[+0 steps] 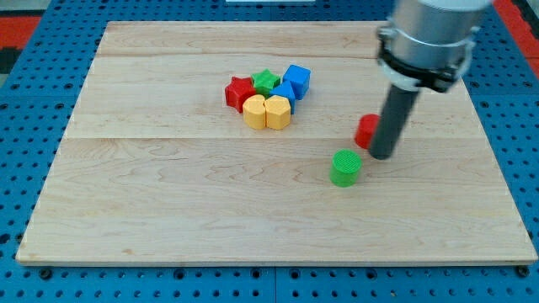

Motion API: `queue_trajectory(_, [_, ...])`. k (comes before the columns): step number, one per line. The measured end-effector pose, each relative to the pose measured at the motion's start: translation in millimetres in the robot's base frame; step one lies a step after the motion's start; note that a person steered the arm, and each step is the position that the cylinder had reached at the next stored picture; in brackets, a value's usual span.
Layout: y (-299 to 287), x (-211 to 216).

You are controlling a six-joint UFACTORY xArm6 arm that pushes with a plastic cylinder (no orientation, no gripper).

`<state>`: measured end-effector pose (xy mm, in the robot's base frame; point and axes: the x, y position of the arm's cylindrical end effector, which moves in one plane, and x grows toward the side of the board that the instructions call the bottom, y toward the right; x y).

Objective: Move the red circle to the group of blocks

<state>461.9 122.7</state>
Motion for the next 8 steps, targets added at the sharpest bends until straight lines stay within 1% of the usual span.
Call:
queue_trajectory(1, [-22, -21])
queue_trajectory(2, [26, -19])
queue_trajectory(3, [35, -26])
queue_trajectory(5, [-7, -58])
queue_trajectory(7, [-8, -77])
queue_trajectory(8, [-21, -78])
